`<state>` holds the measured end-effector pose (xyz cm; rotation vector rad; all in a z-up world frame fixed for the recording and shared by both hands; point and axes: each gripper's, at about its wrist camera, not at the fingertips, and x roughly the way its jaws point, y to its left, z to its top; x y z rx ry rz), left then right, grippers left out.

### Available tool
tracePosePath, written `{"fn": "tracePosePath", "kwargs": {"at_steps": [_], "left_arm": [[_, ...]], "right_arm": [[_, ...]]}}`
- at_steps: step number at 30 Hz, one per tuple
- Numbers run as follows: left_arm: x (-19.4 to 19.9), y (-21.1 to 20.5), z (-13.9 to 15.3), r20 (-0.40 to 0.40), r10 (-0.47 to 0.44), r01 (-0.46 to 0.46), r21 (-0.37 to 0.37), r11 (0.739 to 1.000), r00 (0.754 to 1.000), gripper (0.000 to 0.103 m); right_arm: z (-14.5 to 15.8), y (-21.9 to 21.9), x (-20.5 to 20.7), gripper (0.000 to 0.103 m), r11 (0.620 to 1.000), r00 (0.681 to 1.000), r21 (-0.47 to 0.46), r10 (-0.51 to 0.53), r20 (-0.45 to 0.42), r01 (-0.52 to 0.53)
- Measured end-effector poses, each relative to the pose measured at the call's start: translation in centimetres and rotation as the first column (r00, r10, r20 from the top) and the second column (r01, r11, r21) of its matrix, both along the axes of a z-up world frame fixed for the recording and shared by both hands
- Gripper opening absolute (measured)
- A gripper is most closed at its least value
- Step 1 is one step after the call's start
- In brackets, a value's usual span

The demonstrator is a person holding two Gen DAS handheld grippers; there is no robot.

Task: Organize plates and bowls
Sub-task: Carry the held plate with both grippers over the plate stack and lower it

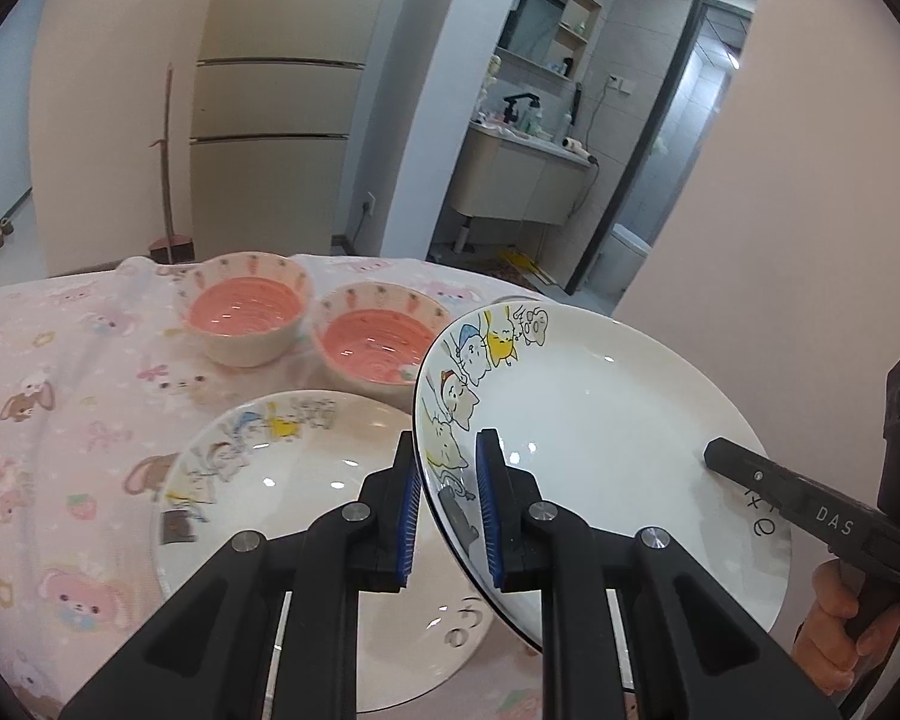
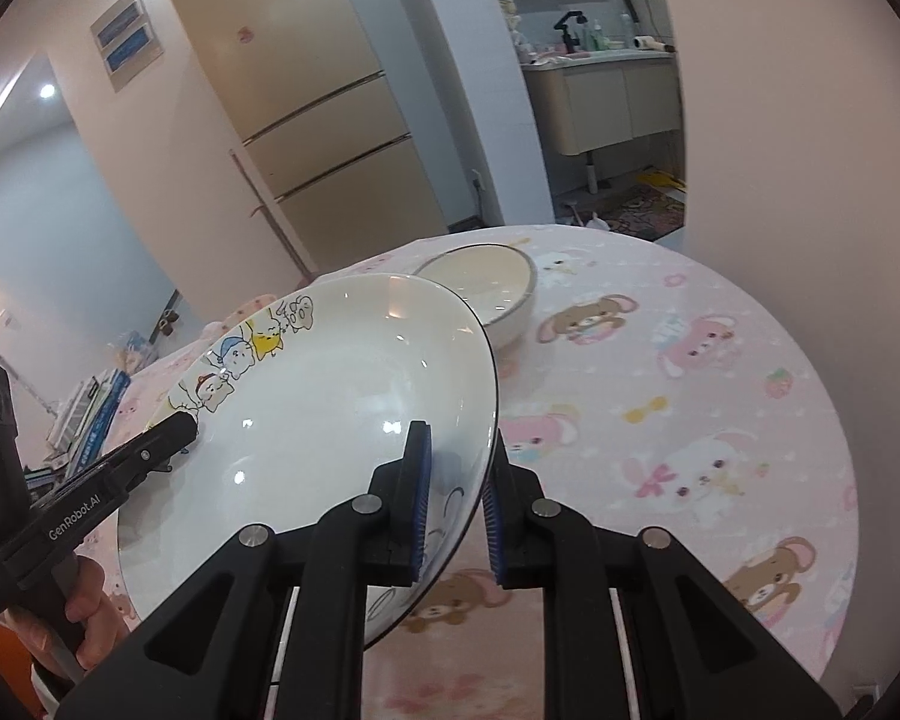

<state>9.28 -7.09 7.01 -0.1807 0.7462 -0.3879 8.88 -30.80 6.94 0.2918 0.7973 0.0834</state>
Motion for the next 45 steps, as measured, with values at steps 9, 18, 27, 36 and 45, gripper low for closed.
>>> {"fn": "tracePosePath", "kwargs": {"at_steps": [9, 18, 27, 36, 45], "left_arm": [[-1.4, 7.0, 0.9, 0.039, 0.107, -0.106, -0.016, 0.994, 0.994, 0.019], [-2.0, 11.5, -0.8, 0.048, 0.175, -0.174, -0.010, 0.985, 0.983, 0.019], [-1.3, 12.9, -3.9, 0.019, 0.212, -0.211, -0.031, 0.977, 0.977, 0.019], [-0.7, 12.5, -6.2, 0.003, 0.198, -0.198, -0.024, 0.980, 0.980, 0.019], [-1.2, 12.4, -7.0, 0.015, 0.193, -0.193, -0.008, 0.981, 0.981, 0.019]], "right_arm": [[0.3, 6.7, 1.3, 0.017, 0.993, 0.993, -0.011, 0.114, 0.004, -0.114], [-1.6, 10.8, 2.9, 0.017, 0.981, 0.981, 0.030, 0.191, -0.024, -0.190], [-4.7, 12.2, 4.4, 0.018, 0.976, 0.976, 0.036, 0.214, -0.047, -0.213], [-6.0, 11.8, 4.7, 0.018, 0.975, 0.974, 0.017, 0.220, -0.046, -0.220], [-6.4, 12.2, 4.2, 0.018, 0.973, 0.973, -0.015, 0.229, -0.027, -0.230]]}}
